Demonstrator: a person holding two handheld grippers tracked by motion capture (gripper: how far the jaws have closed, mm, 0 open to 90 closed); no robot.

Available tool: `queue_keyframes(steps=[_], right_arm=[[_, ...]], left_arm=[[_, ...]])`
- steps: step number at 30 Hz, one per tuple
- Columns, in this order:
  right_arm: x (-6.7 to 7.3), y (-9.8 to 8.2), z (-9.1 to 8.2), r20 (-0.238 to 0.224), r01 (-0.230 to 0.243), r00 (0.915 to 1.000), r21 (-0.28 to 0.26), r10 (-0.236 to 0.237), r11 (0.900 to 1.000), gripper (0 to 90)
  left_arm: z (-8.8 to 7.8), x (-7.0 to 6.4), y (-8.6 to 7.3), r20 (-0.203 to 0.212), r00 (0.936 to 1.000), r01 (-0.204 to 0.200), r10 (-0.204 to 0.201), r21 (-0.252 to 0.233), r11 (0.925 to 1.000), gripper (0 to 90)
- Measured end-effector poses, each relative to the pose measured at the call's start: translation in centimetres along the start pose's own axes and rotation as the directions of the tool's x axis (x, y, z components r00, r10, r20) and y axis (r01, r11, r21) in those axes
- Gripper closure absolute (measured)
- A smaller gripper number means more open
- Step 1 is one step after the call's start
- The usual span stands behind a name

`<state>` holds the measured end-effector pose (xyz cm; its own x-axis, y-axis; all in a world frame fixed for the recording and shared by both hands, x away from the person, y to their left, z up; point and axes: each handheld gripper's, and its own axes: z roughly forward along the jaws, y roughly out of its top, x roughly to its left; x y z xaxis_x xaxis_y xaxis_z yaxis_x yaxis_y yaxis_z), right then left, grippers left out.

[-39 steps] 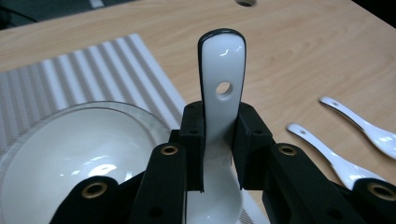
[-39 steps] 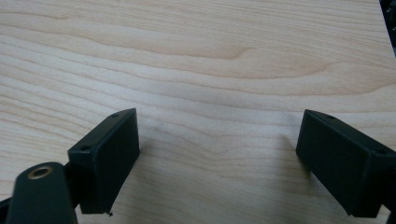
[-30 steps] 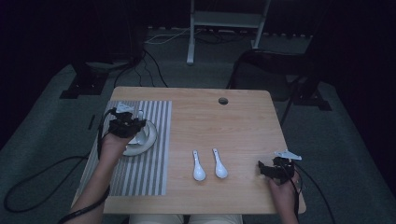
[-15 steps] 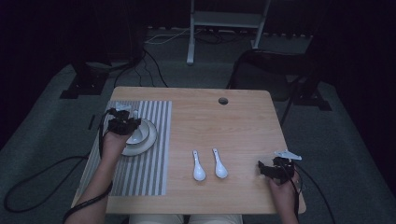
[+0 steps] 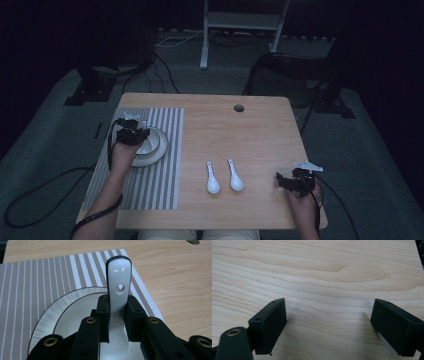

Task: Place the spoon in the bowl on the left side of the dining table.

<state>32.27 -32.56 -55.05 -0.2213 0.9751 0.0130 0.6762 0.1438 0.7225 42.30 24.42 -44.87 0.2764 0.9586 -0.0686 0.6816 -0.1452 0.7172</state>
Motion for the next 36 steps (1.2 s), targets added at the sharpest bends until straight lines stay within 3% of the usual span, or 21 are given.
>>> queue_keyframes(steps=[26, 33, 36], right_arm=[[0.0, 0.0, 0.0, 0.0, 0.0, 1.0, 0.0, 0.0, 1.0, 12.6], [0.0, 0.0, 0.0, 0.0, 0.0, 1.0, 0.0, 0.0, 1.0, 12.7], [0.0, 0.0, 0.0, 0.0, 0.0, 1.0, 0.0, 0.0, 1.0, 12.7]], left_arm=[[3.5, 0.5, 0.1, 0.004, 0.9996, 0.029, -0.03, 0.041, 0.9987, 75.1], [3.2, 0.5, -0.1, 0.01, 0.9992, 0.039, -0.039, 0.036, 0.9986, 74.8], [3.3, 0.3, -0.3, 0.0, 0.9999, 0.011, -0.011, 0.049, 0.9988, 73.6]])
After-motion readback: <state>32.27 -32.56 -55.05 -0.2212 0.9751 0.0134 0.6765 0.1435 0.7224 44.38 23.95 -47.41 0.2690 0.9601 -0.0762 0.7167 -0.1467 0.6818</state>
